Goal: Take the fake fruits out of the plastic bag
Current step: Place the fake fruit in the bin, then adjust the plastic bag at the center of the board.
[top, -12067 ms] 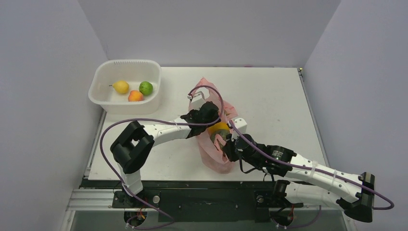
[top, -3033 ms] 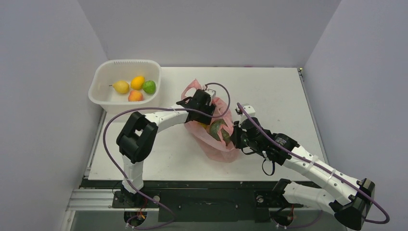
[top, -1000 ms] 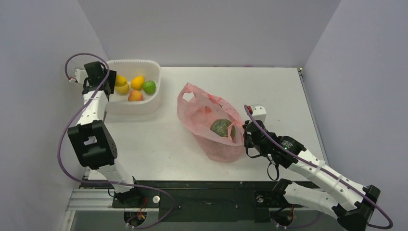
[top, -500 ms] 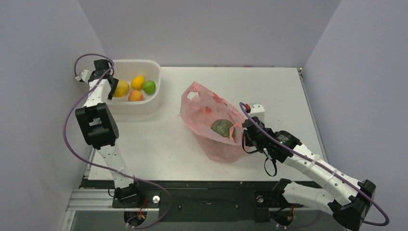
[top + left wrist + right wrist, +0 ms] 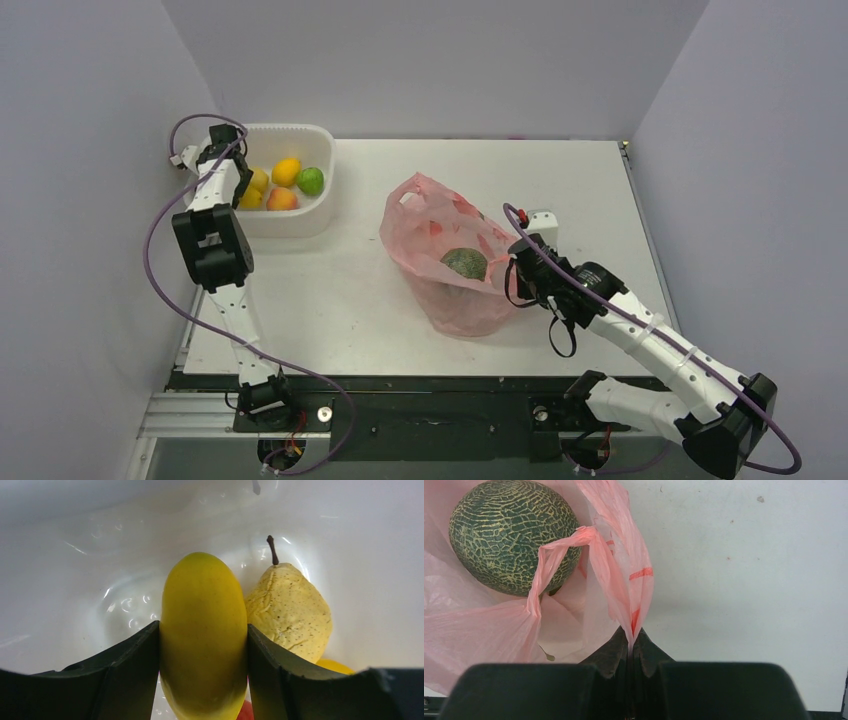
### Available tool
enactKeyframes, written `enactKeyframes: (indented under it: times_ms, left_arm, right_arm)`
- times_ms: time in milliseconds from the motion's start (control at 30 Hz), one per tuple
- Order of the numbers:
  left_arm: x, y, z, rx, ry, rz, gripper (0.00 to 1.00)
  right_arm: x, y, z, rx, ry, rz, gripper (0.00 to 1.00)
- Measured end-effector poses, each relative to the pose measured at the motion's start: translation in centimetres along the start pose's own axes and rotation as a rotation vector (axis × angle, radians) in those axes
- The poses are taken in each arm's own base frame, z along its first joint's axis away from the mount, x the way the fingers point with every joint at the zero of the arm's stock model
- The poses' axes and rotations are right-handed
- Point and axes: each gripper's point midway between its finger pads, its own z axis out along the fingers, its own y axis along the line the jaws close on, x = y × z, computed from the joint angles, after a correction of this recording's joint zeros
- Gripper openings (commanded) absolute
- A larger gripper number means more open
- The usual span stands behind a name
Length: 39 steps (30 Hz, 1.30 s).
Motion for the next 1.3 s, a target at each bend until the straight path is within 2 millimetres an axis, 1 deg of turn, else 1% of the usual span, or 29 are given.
enactKeyframes:
  times_ms: [67, 367, 500, 667, 767, 833, 900, 967, 1033, 1100, 1133, 1267, 1300]
  left_arm:
    - [0.2, 0.3, 0.2, -0.011, 0.005, 0.006, 0.51]
    - [0.6, 0.5, 0.2, -0.008, 0.024, 0.038, 0.63]
    - [0.7, 0.6, 0.3, 0.007, 0.053, 0.062, 0.64]
    - [0.3, 1.1, 0.4, 0.012, 0.068, 0.093, 0.64]
    - [0.0, 1.3, -0.7, 0.03, 0.077, 0.118, 0.64]
    - [-0.2, 1.2, -2.3, 0.057, 0.085, 0.127, 0.65]
    - [-0.6, 1.2, -4.2, 0.085, 0.084, 0.137, 0.67]
    - [-0.8, 1.3, -6.7, 0.119, 0.076, 0.146, 0.67]
    - [0.0, 1.7, -9.6, 0.164, 0.075, 0.171, 0.67]
    - [1.9, 1.9, -12.8, 0.22, 0.094, 0.219, 0.67]
    - [3.1, 1.9, -14.5, 0.252, 0.105, 0.247, 0.67]
    - [8.8, 1.8, -20.6, 0.416, 0.17, 0.358, 0.66]
    - [10.1, 2.2, -22.0, 0.458, 0.187, 0.382, 0.66]
  right_arm:
    - [0.0, -0.2, 0.0, 0.005, 0.003, 0.003, 0.0]
    - [0.0, -0.1, 0.0, 0.006, 0.011, -0.003, 0.0]
    - [0.0, -0.1, 0.0, 0.001, 0.011, -0.008, 0.0]
    - [-0.4, 0.2, -0.4, -0.026, -0.009, 0.004, 0.0]
    - [-0.5, 0.4, -0.6, -0.047, -0.028, 0.016, 0.0]
    - [-0.4, 0.5, -0.6, -0.065, -0.038, 0.023, 0.0]
    - [-0.5, 0.8, -0.6, -0.082, -0.048, 0.026, 0.0]
    - [-0.5, 1.3, -0.4, -0.107, -0.05, 0.025, 0.0]
    - [-0.5, 2.0, -0.3, -0.137, -0.053, 0.021, 0.0]
    - [-0.6, 2.6, -0.2, -0.169, -0.054, 0.009, 0.0]
    - [-0.8, 3.0, -0.1, -0.185, -0.057, 0.004, 0.0]
    - [-1.0, 4.1, 0.4, -0.227, -0.051, -0.037, 0.0]
    - [-0.9, 4.4, 0.7, -0.235, -0.042, -0.054, 0.0]
